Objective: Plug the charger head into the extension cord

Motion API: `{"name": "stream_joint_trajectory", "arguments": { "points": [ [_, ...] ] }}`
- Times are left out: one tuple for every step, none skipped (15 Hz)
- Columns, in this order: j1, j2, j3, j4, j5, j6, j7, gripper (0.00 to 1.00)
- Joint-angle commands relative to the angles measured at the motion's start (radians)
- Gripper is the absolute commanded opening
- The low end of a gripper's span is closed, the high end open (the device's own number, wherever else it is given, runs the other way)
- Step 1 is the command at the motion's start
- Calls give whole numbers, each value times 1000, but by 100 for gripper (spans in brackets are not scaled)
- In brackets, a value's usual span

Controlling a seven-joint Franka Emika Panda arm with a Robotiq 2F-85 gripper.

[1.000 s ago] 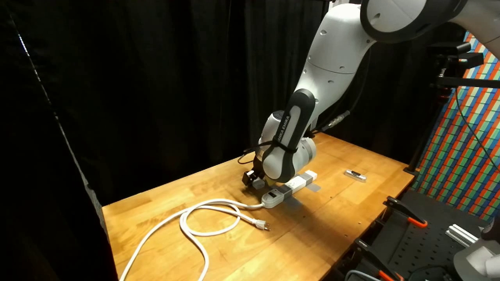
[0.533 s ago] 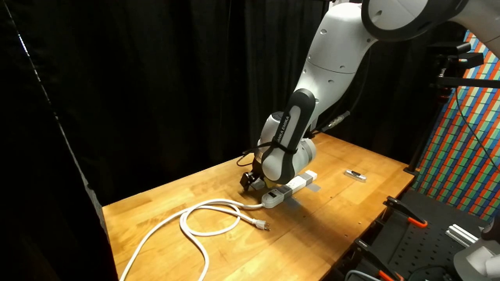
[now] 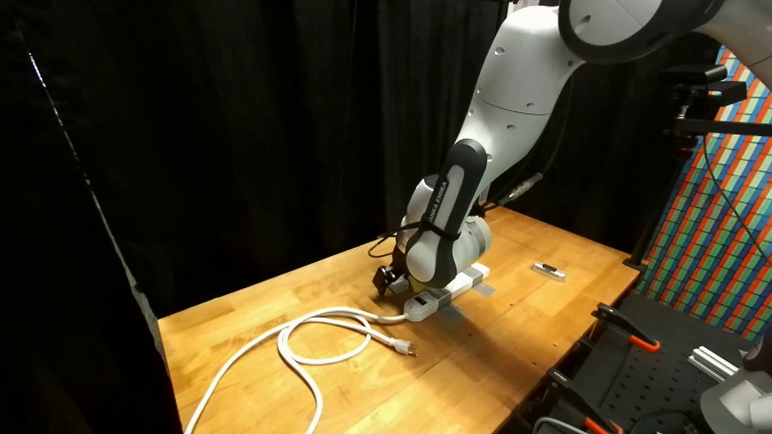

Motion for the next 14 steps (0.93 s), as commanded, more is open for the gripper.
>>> {"name": "stream_joint_trajectory", "arguments": {
  "points": [
    [40, -11, -30, -44, 55, 23, 26, 59],
    [44, -11, -35, -46, 66, 24, 28, 52],
    [47, -12, -38, -49, 74, 28, 29, 44],
    [52, -17, -41, -55, 82, 27, 30, 35],
    [58, -18, -46, -57, 92, 28, 30, 29],
    [64, -17, -50, -55, 98, 27, 31, 27],
    [68, -22, -52, -58, 103, 24, 31, 27],
    [61, -30, -47, -60, 101, 15, 28, 25],
    [56, -38, -45, -62, 100, 5, 28, 23],
    [54, -48, -45, -67, 100, -6, 29, 23],
    [49, -64, -42, -77, 97, -20, 28, 23],
    [46, -85, -43, -88, 92, -48, 24, 23],
    [46, -104, -46, -97, 90, -82, 24, 23],
    [45, -129, -49, -109, 85, -123, 26, 23]
  ]
}}
